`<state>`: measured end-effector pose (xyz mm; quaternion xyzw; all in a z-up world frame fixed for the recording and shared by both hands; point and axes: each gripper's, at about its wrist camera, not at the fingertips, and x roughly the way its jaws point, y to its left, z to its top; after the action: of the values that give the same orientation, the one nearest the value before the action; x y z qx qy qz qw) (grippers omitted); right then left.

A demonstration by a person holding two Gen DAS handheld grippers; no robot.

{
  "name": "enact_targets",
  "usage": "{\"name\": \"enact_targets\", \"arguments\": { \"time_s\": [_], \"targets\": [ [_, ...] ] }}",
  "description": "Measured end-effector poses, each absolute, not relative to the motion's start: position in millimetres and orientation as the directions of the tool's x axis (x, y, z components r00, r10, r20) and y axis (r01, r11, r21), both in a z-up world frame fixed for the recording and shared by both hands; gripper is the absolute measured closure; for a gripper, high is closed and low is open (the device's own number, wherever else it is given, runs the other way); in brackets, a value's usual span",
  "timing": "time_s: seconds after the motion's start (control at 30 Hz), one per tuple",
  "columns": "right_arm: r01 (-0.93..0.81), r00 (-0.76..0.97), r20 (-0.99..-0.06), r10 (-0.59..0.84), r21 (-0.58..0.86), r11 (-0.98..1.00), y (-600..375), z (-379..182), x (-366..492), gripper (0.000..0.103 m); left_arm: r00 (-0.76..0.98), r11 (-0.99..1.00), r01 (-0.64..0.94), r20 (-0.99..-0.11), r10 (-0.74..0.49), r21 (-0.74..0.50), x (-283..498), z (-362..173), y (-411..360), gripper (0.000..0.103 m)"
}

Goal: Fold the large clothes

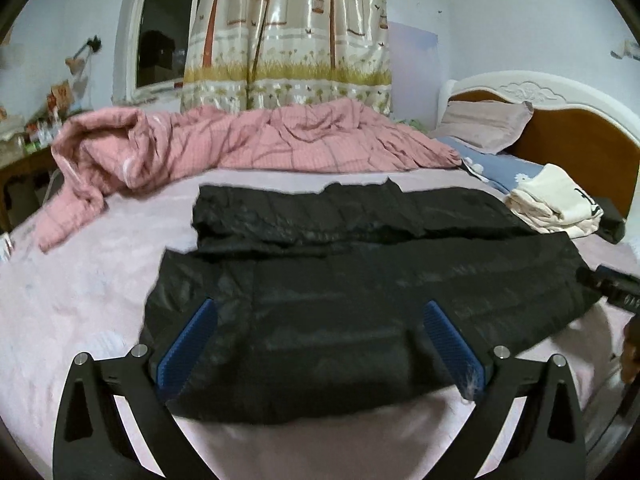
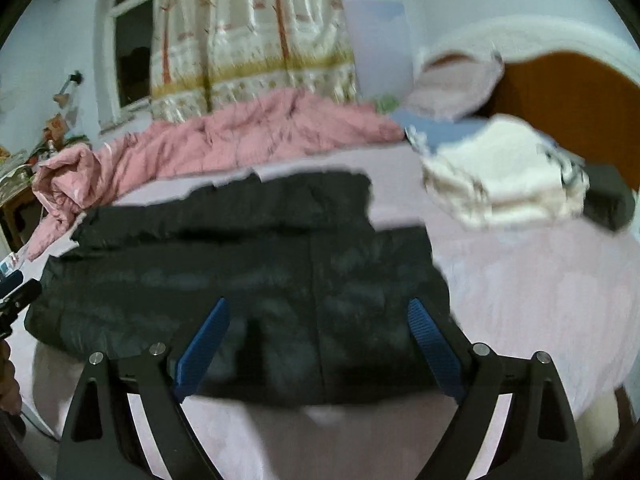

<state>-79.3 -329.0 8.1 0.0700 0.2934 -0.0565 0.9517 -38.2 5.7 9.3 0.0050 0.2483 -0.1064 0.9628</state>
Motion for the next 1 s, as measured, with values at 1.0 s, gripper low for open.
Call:
{"name": "enact_targets", "arguments": {
  "time_s": [1.0],
  "targets": [
    [-0.132, 0.764, -0.637, -0.106, -0.315, 0.940, -240.3, -33.9, -104.0, 0.011, 0.772, 0.965, 0.226, -0.629, -0.094, 0.133, -64.9, -60.6, -31.3, 0.000]
  ]
}}
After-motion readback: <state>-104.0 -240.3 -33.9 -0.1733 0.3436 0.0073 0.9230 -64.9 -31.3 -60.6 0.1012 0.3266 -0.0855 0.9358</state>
